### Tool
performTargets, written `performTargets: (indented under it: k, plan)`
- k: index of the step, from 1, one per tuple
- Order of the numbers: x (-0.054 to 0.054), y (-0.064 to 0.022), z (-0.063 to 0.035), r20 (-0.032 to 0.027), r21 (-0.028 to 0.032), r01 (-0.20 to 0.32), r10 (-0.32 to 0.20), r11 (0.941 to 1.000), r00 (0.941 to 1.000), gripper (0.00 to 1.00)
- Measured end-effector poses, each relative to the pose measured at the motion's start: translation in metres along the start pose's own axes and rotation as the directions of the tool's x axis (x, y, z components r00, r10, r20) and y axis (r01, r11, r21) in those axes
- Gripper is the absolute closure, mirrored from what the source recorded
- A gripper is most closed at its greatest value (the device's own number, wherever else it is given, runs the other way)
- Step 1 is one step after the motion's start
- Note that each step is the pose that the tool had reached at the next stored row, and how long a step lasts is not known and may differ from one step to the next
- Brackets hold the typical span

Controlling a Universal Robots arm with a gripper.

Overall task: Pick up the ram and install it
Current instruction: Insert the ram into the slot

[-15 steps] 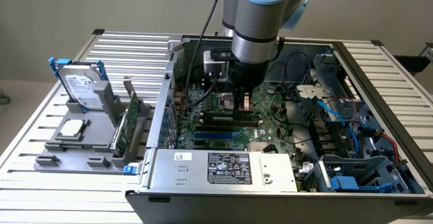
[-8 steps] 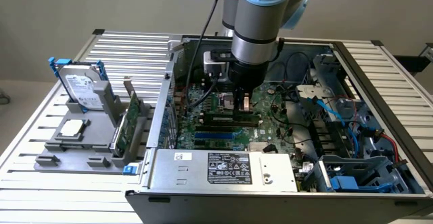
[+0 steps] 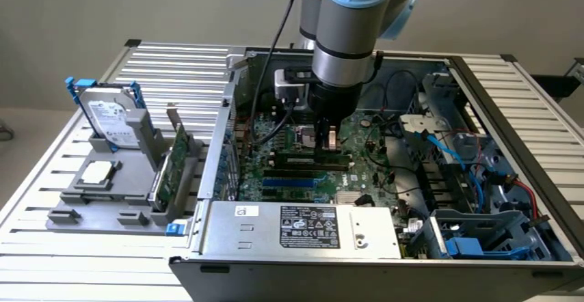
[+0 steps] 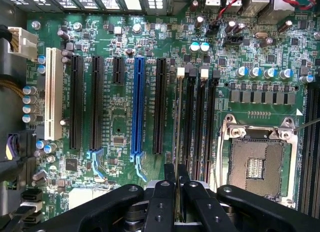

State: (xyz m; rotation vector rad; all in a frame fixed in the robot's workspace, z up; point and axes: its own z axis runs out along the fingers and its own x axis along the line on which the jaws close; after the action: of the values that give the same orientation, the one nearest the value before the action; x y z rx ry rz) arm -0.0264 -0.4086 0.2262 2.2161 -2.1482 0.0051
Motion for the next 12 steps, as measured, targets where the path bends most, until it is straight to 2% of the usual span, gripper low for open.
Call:
performTargets:
  k: [12]
  plan:
    - [-0.0002,0.0002,-0.0032,0.0012,0.0,-0.001,0.001,1.0,1.0,0.87]
